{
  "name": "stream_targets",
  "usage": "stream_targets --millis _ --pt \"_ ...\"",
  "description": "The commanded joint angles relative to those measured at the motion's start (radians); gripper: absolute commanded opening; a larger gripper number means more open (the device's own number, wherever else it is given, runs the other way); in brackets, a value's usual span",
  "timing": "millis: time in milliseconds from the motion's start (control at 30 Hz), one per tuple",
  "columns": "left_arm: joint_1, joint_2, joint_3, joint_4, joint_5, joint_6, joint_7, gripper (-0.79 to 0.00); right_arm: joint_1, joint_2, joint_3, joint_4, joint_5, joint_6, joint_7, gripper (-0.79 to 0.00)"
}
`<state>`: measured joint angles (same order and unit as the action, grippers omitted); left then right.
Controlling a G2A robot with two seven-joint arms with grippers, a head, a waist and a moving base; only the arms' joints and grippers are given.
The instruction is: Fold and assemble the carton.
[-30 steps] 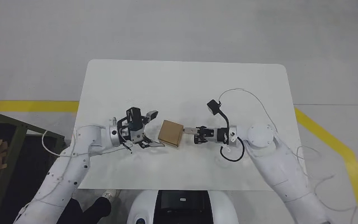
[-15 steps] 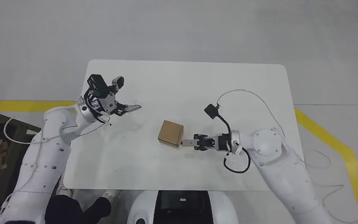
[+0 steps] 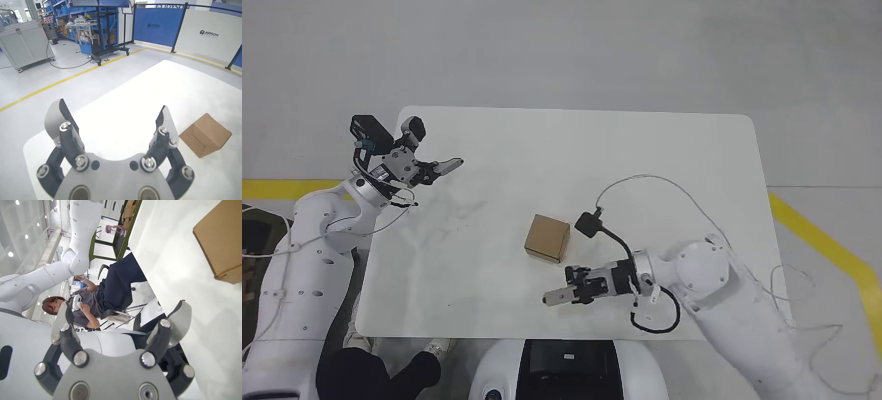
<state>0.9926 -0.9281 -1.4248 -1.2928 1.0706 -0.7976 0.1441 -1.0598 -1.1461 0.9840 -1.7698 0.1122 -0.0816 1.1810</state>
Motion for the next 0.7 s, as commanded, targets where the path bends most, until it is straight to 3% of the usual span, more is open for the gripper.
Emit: stream_targets --millis 0,333,667 --pt "0.0 0.0 0.0 0.0 0.0 0.0 0.0 0.0 0.018 -0.007 -0.031 0.019 -0.004 0.0 -0.02 0.0" --pt "0.0 0.0 0.0 0.0 0.0 0.0 0.0 0.0 0.107 -0.046 -0.161 0.138 0.017 0.017 -0.079 0.0" --pt "0.0 0.0 0.0 0.0 0.0 0.0 0.0 0.0 0.144 -0.058 -0.174 0.208 -0.029 0.105 -0.158 0.0"
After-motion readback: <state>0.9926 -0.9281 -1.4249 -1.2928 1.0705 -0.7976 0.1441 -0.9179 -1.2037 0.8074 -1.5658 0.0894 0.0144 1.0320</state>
